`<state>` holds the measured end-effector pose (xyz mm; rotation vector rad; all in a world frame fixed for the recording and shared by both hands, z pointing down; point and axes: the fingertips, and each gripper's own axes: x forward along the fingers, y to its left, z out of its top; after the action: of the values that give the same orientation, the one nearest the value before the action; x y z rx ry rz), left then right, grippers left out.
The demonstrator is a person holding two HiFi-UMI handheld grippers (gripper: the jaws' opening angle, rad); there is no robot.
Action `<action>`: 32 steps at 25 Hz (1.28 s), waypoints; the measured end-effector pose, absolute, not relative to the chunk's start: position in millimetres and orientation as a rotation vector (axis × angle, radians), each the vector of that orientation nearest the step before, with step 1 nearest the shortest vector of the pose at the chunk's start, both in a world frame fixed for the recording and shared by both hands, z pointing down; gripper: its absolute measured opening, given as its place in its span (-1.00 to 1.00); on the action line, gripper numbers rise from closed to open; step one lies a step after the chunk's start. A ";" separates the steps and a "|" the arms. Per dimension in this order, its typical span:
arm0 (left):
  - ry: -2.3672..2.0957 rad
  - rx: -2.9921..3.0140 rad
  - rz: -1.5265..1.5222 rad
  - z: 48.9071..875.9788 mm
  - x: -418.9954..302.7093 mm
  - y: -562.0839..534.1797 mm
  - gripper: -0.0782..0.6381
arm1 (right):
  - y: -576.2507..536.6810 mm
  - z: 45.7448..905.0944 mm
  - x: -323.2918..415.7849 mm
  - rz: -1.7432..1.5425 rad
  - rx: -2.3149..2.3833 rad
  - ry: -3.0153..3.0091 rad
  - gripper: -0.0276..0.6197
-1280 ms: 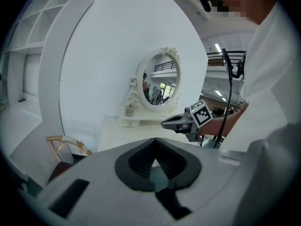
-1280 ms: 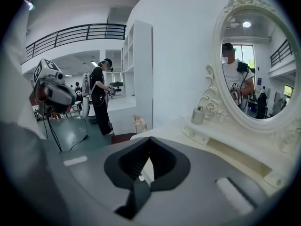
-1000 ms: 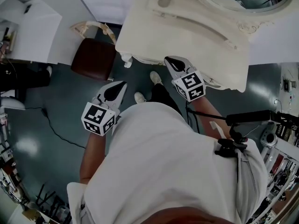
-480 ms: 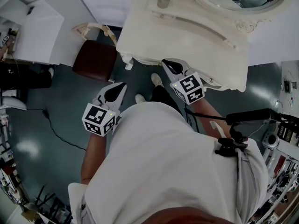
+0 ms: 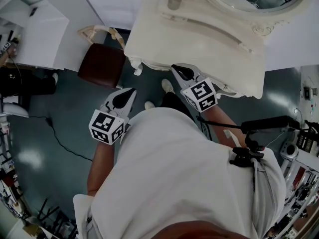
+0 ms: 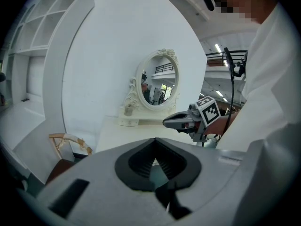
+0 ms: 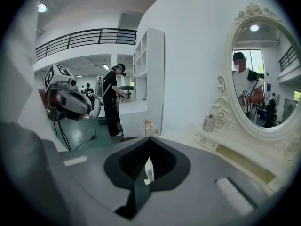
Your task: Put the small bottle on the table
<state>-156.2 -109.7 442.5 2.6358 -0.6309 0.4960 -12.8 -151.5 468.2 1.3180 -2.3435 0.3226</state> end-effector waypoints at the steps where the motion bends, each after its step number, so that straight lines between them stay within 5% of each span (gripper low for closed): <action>1: -0.631 2.637 0.495 441.7 -156.2 -110.2 -0.77 | -151.5 467.9 -13.6 0.322 1.317 -2.345 -0.91; 32: -0.610 2.626 0.495 430.0 -155.6 -123.9 -0.77 | -164.9 452.2 -24.3 0.291 1.273 -2.345 -0.91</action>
<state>-155.6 -123.9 430.0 2.6265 -0.6100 0.4952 -24.3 -164.9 452.2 1.2730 -2.3449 0.2913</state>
